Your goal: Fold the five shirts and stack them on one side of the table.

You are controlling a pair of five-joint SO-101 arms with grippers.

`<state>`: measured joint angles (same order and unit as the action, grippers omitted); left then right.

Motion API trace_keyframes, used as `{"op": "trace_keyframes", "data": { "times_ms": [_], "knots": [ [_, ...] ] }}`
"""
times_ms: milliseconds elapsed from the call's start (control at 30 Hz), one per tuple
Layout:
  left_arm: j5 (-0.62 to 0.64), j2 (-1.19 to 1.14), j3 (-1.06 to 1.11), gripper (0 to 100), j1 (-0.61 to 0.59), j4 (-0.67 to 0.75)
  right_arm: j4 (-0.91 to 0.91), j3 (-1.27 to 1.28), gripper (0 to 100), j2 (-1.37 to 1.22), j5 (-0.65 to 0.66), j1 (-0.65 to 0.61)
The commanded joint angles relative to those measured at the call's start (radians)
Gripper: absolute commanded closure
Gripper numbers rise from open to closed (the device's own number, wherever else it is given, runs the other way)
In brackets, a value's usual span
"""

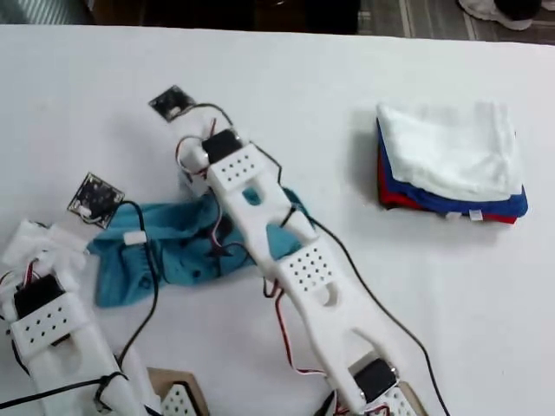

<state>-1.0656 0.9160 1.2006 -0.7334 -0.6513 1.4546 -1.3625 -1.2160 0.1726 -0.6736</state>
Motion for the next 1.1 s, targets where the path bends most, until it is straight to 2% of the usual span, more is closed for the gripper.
{"op": "trace_keyframes", "data": {
  "times_ms": [0,100,500,567,667,733,967,1067],
  "knots": [
    [-0.005,0.011,-0.005,97,-0.011,0.015,-0.002,-0.052,84.3,0.013,0.008,0.008],
    [-0.005,0.011,-0.005,97,-0.011,0.015,-0.01,-0.044,78.3,0.01,0.008,0.004],
    [-0.005,0.011,-0.005,97,-0.012,0.015,-0.081,-0.054,80.9,-0.07,0.011,-0.004],
    [-0.005,0.011,-0.005,97,-0.012,0.015,-0.081,-0.051,84.1,-0.064,0.011,-0.007],
    [-0.005,0.012,-0.005,97,-0.012,0.015,-0.081,-0.055,98.9,-0.058,0.011,-0.007],
    [-0.005,0.012,-0.005,97,-0.012,0.015,-0.064,-0.084,96.4,-0.036,0.011,-0.004],
    [-0.005,0.012,-0.004,97,-0.012,0.014,0.059,-0.305,97.8,0.054,0.003,0.07],
    [-0.003,0.012,-0.002,97,-0.012,0.014,0.114,-0.304,97.8,0.114,0.006,0.113]
  ]
}}
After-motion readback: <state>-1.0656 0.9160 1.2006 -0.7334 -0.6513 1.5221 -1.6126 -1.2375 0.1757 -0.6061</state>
